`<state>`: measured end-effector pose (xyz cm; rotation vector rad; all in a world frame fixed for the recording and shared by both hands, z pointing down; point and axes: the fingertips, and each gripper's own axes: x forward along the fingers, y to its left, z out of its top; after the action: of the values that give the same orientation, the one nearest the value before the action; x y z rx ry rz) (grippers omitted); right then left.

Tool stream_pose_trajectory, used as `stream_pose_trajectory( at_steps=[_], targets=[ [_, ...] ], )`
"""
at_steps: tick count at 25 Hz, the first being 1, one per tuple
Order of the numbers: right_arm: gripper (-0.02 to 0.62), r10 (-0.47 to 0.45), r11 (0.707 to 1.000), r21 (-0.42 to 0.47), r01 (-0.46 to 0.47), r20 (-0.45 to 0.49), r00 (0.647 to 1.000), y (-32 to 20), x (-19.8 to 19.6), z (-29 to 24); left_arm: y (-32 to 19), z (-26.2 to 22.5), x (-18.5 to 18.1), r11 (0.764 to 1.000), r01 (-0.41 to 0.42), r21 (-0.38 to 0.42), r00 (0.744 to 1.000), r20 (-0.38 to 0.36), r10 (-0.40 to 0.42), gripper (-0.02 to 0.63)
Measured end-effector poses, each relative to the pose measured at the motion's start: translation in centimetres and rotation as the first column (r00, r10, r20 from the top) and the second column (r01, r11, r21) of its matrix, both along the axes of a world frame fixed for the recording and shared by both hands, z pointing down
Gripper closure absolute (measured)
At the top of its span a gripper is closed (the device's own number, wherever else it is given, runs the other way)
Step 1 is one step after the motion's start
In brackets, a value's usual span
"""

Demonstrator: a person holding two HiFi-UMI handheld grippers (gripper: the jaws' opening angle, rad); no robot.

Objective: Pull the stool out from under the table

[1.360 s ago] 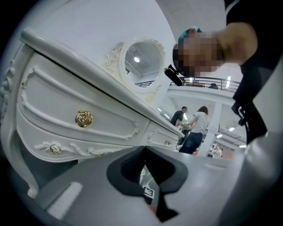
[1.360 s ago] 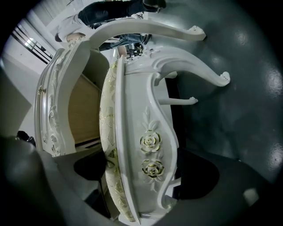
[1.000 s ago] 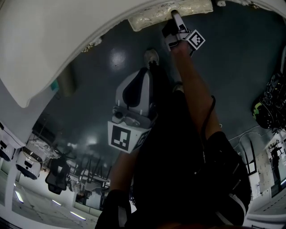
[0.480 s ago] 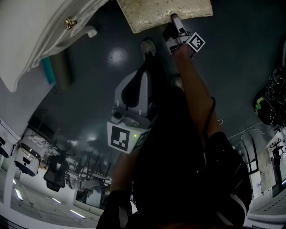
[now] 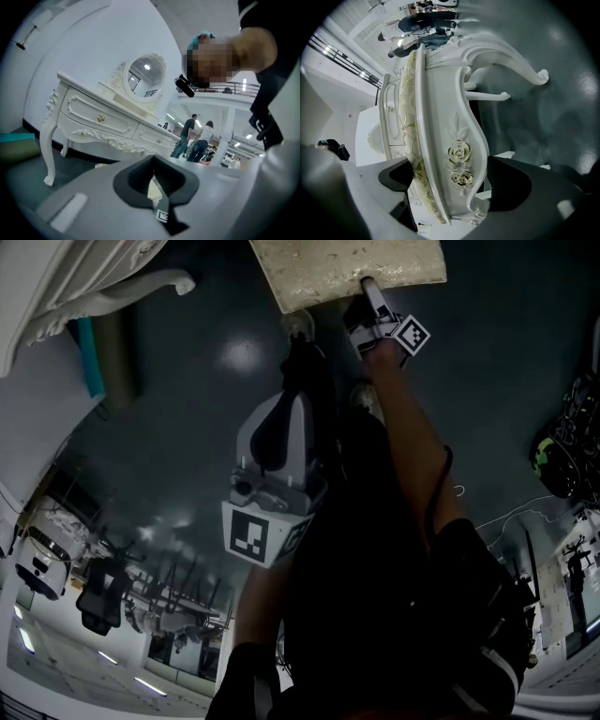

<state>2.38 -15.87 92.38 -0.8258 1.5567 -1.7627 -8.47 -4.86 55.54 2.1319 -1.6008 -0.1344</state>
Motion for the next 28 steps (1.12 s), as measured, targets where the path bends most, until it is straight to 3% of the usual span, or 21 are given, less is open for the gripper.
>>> stream_pose_trajectory(
  at_steps=[11, 28],
  targets=[
    [0.106, -0.039, 0.999, -0.008, 0.039, 0.014, 0.999, 9.9, 3.7, -0.2, 7.2, -0.8, 3.7, 0.999, 0.008, -0.047, 0.999, -0.03, -0.01, 0.598],
    [0.104, -0.015, 1.0, -0.023, 0.016, 0.017, 1.0, 23.1, 8.6, 0.0, 13.2, -1.0, 5.8, 0.99, -0.137, -0.035, 0.99, -0.037, 0.136, 0.598]
  ],
)
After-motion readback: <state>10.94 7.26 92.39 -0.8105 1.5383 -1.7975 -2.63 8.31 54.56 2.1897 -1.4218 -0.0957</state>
